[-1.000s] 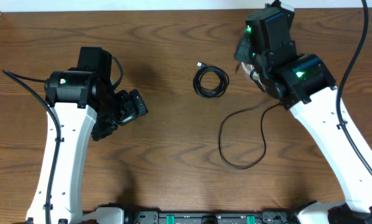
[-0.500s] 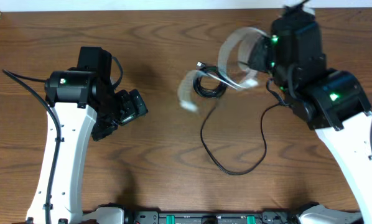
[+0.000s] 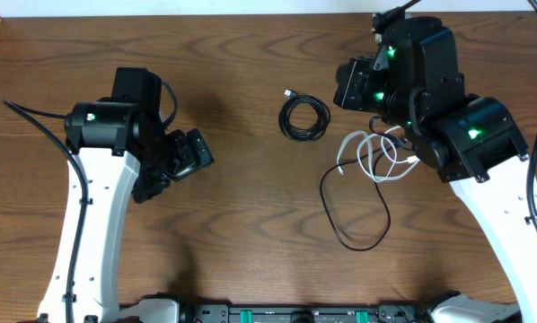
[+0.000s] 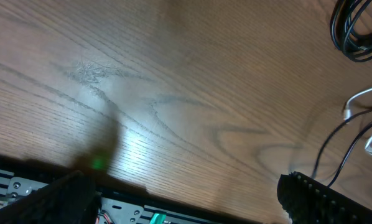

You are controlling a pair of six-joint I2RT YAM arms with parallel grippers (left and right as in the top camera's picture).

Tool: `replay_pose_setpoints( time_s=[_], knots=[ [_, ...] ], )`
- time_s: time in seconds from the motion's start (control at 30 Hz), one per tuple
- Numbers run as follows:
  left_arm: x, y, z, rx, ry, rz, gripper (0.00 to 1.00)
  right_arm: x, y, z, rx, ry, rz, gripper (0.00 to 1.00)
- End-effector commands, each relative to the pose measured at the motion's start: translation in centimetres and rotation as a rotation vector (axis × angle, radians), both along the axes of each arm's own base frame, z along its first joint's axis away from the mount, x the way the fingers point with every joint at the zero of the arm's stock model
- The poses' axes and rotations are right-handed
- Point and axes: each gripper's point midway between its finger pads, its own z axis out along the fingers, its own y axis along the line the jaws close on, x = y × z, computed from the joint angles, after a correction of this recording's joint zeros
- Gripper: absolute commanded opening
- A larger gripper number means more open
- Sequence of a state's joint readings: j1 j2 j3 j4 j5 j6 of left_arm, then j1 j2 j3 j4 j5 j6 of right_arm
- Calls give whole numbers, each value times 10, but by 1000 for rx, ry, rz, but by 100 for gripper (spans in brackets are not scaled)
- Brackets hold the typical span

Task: Untangle cables

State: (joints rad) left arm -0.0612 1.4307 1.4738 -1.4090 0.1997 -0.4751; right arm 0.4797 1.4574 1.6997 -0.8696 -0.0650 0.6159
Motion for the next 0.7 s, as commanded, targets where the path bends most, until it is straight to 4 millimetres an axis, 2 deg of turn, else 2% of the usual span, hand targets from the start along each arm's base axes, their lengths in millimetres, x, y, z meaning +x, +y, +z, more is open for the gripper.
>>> replay_pose_setpoints(
  time_s=[0.0,0.07,0.1,0.2,0.27,0.47,0.67],
  knots=[
    [0,3,0,9,2,14,99,-4,-2,1,-23,-8,19,15],
    [0,3,0,9,2,14,99,1,-20,-4,-93,-16,-69,28],
    [0,3,0,9,2,14,99,6,-36,-7,-155,-23,-143,34],
    [0,3,0,9,2,14,99,12,-75,-17,-316,-23,-309,42],
    [0,3,0,9,2,14,99,12,-89,-30,-389,13,-351,52],
    [0,3,0,9,2,14,99,10,-98,-92,-540,223,-325,84],
    [0,3,0,9,2,14,99,17,-110,-158,-650,432,-305,95]
  ],
)
